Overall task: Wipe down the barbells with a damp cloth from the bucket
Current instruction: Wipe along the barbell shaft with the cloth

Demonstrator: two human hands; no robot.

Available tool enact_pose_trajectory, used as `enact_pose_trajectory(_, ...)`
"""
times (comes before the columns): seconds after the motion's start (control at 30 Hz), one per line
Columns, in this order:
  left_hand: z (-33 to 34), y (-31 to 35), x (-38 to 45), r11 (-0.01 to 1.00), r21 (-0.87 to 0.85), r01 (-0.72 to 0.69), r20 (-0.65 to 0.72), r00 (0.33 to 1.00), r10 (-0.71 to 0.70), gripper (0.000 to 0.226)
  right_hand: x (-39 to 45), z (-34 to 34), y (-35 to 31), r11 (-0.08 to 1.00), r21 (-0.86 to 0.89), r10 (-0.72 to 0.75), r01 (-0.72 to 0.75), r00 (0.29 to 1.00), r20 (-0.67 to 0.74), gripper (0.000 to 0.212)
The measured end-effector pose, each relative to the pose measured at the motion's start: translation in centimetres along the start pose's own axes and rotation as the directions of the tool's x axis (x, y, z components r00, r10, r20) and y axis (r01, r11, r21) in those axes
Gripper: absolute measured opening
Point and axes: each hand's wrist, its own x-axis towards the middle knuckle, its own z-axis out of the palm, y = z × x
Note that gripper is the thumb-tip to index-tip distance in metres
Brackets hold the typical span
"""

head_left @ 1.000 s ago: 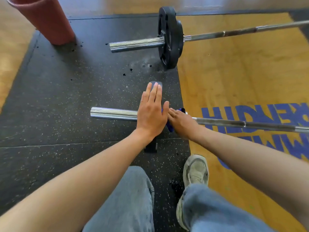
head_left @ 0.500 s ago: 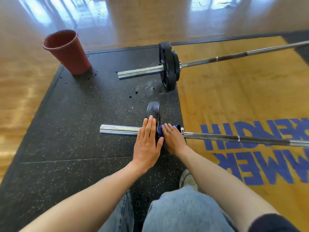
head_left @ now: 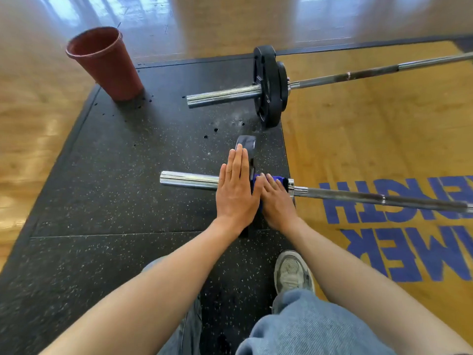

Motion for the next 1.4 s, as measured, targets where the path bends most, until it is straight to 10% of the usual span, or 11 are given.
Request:
enact_pose_trajectory(0.83, 3.2, -0.4, 8.3, 0.996, -0.067, -0.058, -0.224, 0.974, 0.041, 0.063, 6.6, 2.2, 3.1, 0.998, -0.018, 0.051, -0.057, 0.969, -0.243, 0.064)
enact_pose_trajectory(1.0, 3.3, -0.5, 11.8, 0.996, -0.068, -0.065, -0.218, 0.975, 0.049, 0.065, 12.6, -1.0, 5.1, 0.988, 0.004, 0.151, -0.153, 0.969, -0.198, 0.026)
enact_pose_trajectory(1.17, 3.3, -0.1, 14.2, 0.997, -0.066, -0.027, -0.254, 0.967, 0.009, 0.063, 10.3, 1.7, 5.2, 0.993, -0.016, 0.106, -0.115, 0.952, -0.289, 0.071)
enact_pose_trajectory(1.3, 4.1, -0.4, 13.8, 0.997, 0.006, -0.076, -0.215, 0.974, 0.076, 0.068, 13.5, -1.5, 6.8, 0.996, 0.006, 0.090, -0.091, 0.976, -0.197, 0.013)
enact_pose_trajectory(1.4, 4.1, -0.4, 15.7, 0.998, -0.005, -0.065, -0.208, 0.976, 0.062, 0.068, 15.4, -2.8, 7.0, 0.985, 0.042, 0.173, -0.168, 0.965, -0.196, 0.013)
